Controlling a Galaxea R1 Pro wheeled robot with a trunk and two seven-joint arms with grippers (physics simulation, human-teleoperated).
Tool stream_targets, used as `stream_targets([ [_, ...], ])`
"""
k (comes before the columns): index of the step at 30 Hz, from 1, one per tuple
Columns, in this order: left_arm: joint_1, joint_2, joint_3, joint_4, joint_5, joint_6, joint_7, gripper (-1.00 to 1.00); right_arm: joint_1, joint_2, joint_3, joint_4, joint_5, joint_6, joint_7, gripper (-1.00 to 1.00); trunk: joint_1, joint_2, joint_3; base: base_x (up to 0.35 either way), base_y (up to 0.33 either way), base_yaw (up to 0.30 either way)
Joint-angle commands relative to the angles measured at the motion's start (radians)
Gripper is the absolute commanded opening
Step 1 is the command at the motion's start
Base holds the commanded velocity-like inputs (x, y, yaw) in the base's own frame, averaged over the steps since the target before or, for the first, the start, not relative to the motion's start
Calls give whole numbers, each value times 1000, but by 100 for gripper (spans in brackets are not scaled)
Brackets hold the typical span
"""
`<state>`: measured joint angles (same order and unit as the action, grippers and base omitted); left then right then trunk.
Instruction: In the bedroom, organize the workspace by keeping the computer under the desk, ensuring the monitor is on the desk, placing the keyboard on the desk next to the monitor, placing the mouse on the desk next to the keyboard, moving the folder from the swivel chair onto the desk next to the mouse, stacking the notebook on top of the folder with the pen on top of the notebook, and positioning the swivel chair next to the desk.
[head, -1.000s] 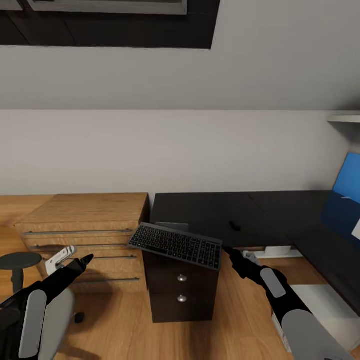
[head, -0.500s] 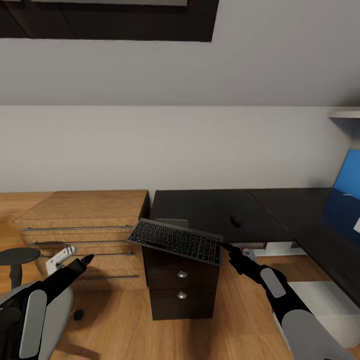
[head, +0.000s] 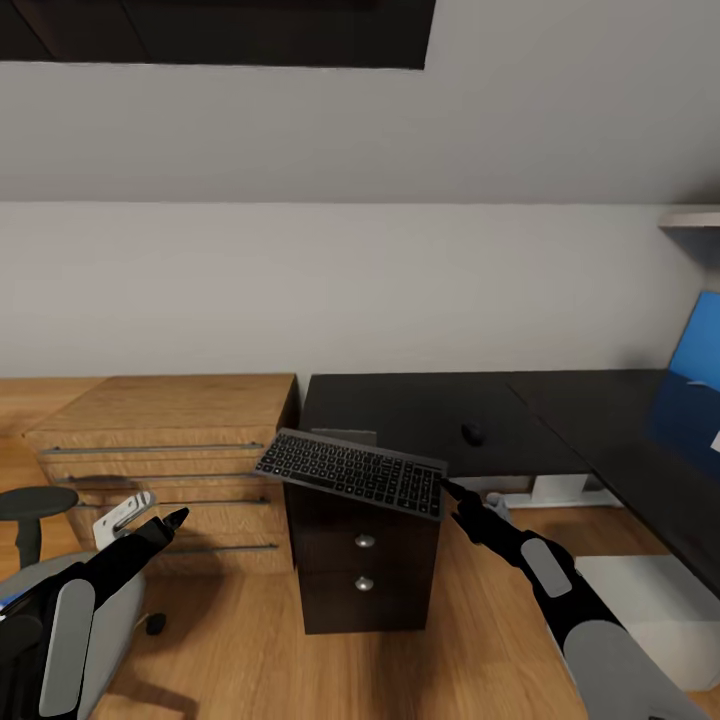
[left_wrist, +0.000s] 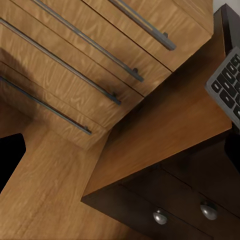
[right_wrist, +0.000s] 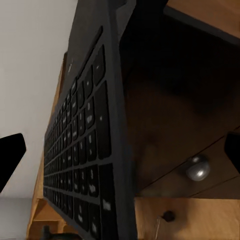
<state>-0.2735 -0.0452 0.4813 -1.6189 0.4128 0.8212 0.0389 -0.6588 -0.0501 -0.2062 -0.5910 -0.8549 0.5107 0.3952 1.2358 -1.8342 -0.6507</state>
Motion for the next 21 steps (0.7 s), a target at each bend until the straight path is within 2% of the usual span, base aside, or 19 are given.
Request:
stream_targets([
  [1, -1, -1, 2, -1, 9, 6, 4, 100, -1, 0, -4, 8, -4, 9, 14, 100, 0, -1, -1, 0, 0, 0],
  [2, -1, 0, 2, 0, 9, 6, 4, 100, -1, 1, -4, 12, -4, 10, 43, 100, 0, -1, -1, 0, 0, 0],
  [8, -1, 0, 2, 0, 9, 6, 4, 100, -1, -2, -4, 15, -4, 11, 92, 100, 19, -36, -17, 0, 0, 0],
  [16, -1, -1, 2, 0, 9, 6, 4, 100, -1, -2, -4, 16, -4, 21, 105, 100, 50, -92, -42, 0, 0, 0],
  [21, -1, -1, 2, 0, 9, 6, 3, 100, -1, -1, -3, 16, -4, 24, 106, 100, 50, -92, -42, 0, 0, 0],
])
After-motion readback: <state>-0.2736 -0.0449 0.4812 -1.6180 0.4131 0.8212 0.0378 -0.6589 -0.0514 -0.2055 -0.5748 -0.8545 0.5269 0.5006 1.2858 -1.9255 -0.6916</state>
